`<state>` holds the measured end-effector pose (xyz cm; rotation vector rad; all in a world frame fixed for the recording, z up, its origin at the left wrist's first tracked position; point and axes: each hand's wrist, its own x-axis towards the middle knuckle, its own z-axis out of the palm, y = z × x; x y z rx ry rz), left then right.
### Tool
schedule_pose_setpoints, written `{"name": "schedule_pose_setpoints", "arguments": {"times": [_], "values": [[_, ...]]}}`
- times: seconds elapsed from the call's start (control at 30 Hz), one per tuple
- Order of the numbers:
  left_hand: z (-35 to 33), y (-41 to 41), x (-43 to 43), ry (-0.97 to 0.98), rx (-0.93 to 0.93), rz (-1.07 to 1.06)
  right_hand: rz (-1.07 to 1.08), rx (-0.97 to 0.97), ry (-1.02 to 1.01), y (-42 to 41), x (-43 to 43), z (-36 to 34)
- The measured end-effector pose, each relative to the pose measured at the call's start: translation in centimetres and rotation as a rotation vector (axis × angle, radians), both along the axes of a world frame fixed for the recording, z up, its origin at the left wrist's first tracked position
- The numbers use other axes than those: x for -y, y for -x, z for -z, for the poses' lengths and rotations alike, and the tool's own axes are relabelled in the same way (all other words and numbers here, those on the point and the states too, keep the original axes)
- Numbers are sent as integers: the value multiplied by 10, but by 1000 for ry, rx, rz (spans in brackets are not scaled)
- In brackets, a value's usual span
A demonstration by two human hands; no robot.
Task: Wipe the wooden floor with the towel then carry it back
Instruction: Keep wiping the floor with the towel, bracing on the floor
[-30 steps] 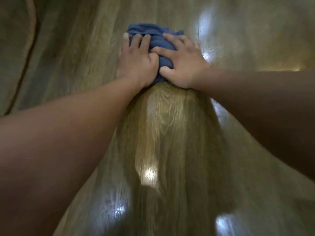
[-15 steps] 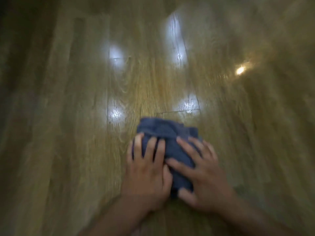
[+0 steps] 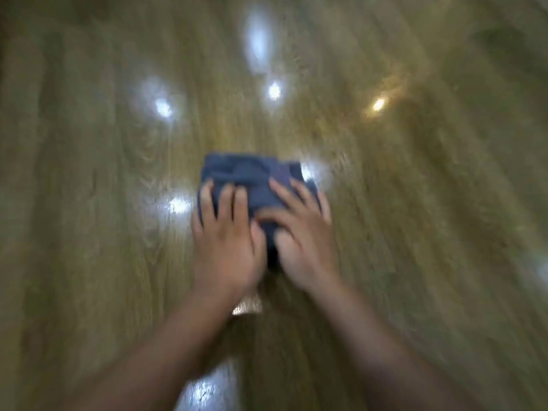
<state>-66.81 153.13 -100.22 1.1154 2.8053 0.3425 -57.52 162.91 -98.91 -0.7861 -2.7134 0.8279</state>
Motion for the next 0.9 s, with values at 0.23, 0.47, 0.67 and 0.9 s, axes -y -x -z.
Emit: {"name": "schedule_pose_setpoints", "arguments": {"times": [0.23,0.47,0.67,0.9], "values": [[-6,-54,-15,-32,66,178,75,72,-95,-65,-4,-1],[5,59,-161,-20,-36,-72,1,112,-277,74,-164,13],[3,63,-169,-5,-98,-23,29,175,-287,83,-172,10],[-19,-26,-34,-242,370,351,220,178,-182,-67,-70,-2]]}}
